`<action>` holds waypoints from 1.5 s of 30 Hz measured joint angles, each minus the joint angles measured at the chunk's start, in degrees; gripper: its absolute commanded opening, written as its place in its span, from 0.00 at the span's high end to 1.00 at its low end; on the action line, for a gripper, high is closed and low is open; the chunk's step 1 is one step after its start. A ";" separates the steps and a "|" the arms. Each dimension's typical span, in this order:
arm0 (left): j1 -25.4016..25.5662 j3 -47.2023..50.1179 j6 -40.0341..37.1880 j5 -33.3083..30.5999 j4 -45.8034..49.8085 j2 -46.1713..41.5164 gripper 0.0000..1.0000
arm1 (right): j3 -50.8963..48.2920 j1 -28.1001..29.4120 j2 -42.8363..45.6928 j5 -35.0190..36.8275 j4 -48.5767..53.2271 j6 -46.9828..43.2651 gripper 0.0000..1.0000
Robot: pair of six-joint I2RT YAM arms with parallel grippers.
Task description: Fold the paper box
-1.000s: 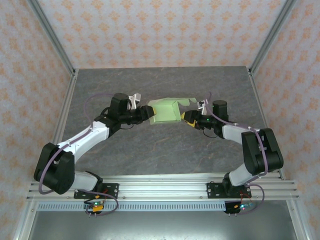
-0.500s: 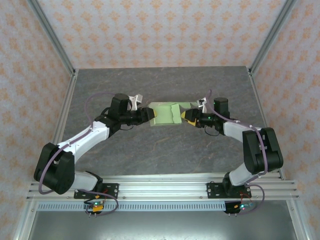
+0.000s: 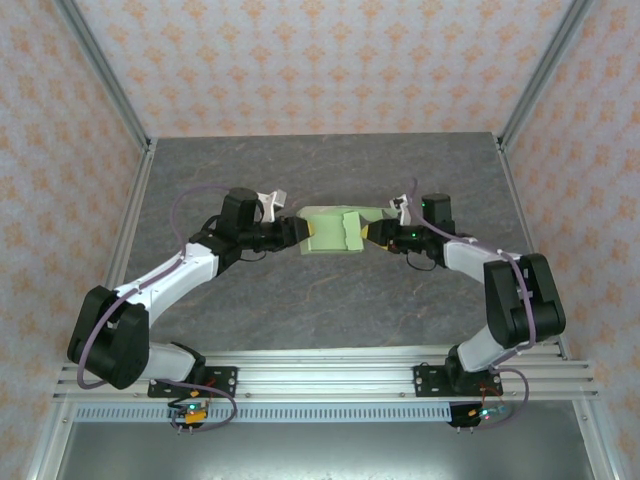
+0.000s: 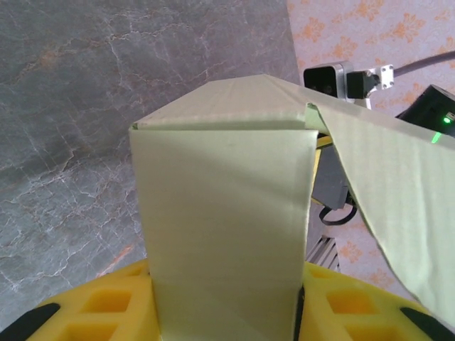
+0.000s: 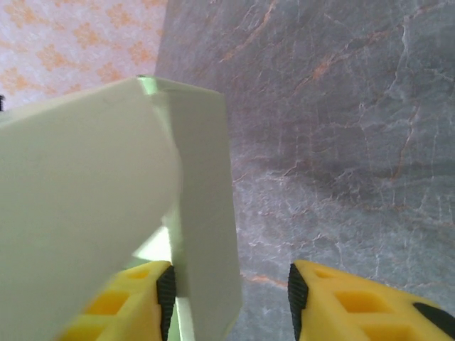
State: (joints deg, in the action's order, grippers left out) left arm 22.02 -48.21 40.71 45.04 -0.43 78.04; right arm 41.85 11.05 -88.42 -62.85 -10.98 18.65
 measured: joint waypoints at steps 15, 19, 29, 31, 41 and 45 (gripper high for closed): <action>0.55 0.02 1.49 -2.69 0.17 0.00 0.67 | -0.81 11.19 5.01 20.31 -0.76 -1.38 0.59; 0.63 0.02 1.73 -3.50 0.63 0.02 0.67 | -0.68 12.98 4.90 27.54 -0.79 -1.38 0.59; 1.64 0.02 0.15 -4.22 3.19 0.00 0.67 | 6.38 13.07 -0.24 33.51 0.72 -1.97 0.53; 1.64 0.04 0.20 -5.07 3.37 0.00 0.67 | 6.71 13.07 -1.55 33.31 0.42 -1.97 0.53; 1.62 0.79 0.76 -6.99 4.15 -0.28 0.67 | 7.08 13.03 -6.12 28.48 -1.64 -1.55 0.53; 1.62 0.76 -0.04 -7.48 4.17 -0.31 0.67 | 8.04 13.00 -7.63 26.82 -1.60 -1.55 0.53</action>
State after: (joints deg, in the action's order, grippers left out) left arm 23.64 -47.44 40.66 37.56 3.75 77.73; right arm 49.89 24.05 -96.05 -36.03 -12.58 17.10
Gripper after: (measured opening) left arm 0.397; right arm 0.470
